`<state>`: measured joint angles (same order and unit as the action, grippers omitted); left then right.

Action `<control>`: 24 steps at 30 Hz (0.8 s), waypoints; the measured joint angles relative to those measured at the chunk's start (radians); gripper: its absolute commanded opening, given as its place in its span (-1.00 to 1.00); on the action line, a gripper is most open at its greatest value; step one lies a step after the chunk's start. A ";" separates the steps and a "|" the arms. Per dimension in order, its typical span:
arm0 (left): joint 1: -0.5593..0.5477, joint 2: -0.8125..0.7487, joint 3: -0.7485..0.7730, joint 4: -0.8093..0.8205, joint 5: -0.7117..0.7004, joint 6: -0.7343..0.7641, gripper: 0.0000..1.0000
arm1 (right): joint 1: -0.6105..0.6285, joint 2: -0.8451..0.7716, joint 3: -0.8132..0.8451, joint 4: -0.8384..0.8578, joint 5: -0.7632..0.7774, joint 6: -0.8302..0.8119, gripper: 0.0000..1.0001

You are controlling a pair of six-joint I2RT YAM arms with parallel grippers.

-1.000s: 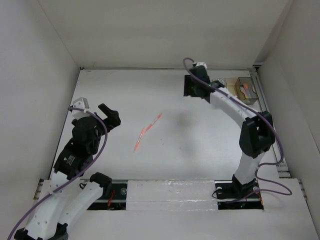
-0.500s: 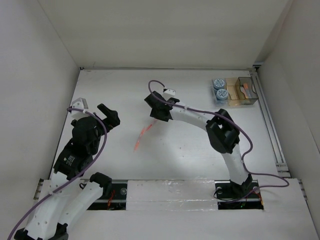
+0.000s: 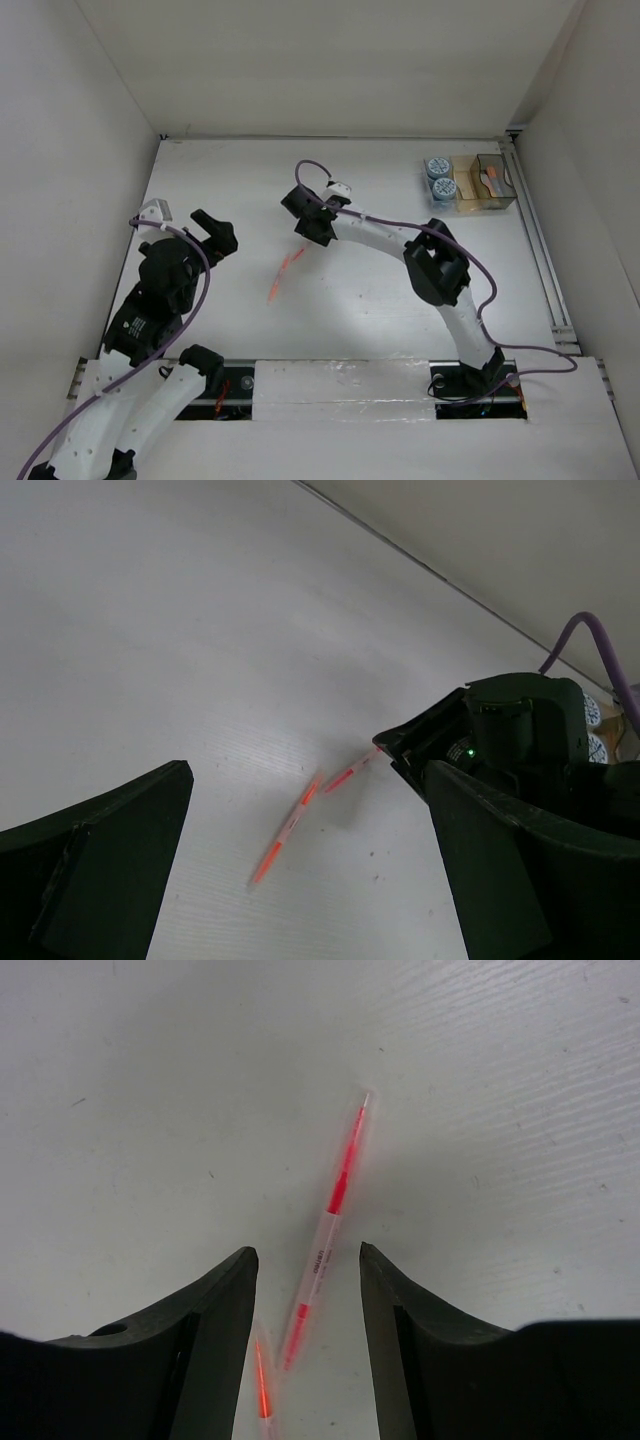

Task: Sort the stationery into containers
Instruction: Pick up the pen from the center of the board.

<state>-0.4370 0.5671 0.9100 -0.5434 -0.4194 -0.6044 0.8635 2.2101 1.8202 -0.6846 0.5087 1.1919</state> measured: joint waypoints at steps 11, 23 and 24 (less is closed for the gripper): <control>0.000 -0.037 0.000 0.000 0.000 0.000 1.00 | 0.000 0.077 0.057 -0.036 0.000 0.012 -0.21; 0.000 -0.073 0.000 0.000 0.000 0.000 1.00 | -0.018 0.096 0.063 -0.044 -0.016 -0.005 -0.92; 0.000 -0.073 0.000 0.000 0.000 0.000 1.00 | -0.022 0.096 0.061 -0.041 -0.019 -0.005 -0.99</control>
<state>-0.4370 0.4942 0.9100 -0.5438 -0.4194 -0.6041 0.8417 2.3062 1.8816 -0.7258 0.4892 1.1866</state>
